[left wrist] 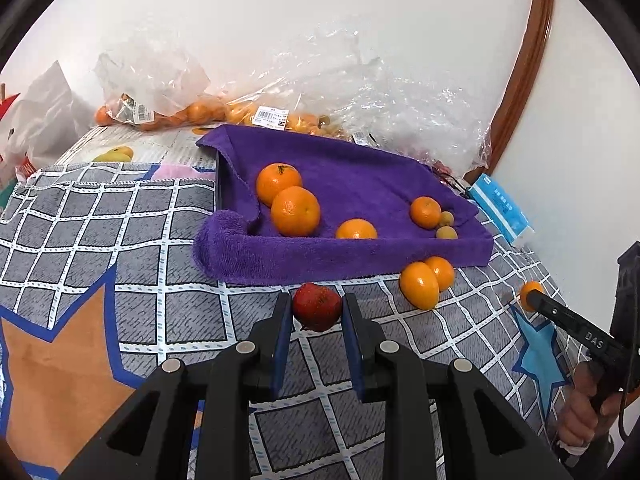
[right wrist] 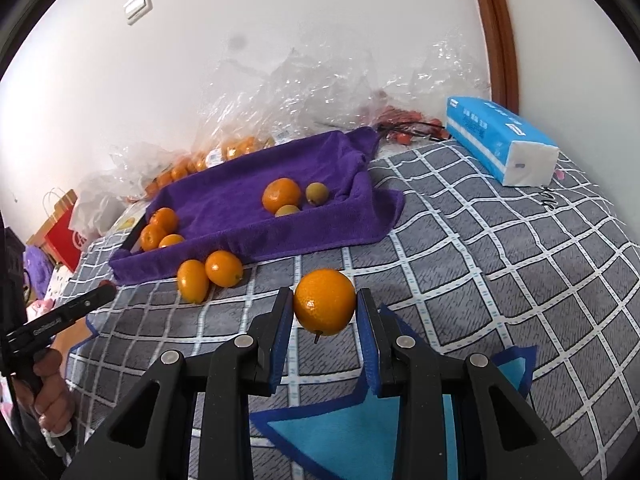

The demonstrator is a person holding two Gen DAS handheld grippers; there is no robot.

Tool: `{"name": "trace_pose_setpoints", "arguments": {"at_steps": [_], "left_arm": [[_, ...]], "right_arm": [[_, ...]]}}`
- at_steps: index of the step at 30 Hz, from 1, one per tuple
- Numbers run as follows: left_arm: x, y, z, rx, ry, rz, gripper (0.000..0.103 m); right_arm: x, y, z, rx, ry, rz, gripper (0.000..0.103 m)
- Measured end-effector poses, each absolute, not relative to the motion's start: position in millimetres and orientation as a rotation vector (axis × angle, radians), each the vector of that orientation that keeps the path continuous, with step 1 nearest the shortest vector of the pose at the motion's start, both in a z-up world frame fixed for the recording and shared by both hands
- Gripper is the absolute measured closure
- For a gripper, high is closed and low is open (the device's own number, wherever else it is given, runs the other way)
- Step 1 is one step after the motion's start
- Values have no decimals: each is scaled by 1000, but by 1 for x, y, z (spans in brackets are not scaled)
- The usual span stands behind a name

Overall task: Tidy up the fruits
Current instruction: 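Grasp the small red fruit with the left gripper while the right gripper holds its orange, then carry both fruits over the purple towel and open the right gripper to drop the orange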

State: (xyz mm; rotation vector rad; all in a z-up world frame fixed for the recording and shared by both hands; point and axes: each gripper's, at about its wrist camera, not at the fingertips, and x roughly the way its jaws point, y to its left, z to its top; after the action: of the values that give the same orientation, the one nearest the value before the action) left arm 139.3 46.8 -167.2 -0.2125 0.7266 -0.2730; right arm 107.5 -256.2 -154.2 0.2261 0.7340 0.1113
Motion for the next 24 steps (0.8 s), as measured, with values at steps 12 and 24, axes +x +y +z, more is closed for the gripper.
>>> {"name": "trace_pose_setpoints", "arguments": {"at_steps": [12, 24], "left_arm": [[134, 53, -156, -206, 651, -217, 79], [146, 74, -99, -234, 557, -201, 79]], "right_arm": [[115, -231, -107, 158, 682, 142, 71], [156, -203, -73, 133, 617, 186, 71]]}}
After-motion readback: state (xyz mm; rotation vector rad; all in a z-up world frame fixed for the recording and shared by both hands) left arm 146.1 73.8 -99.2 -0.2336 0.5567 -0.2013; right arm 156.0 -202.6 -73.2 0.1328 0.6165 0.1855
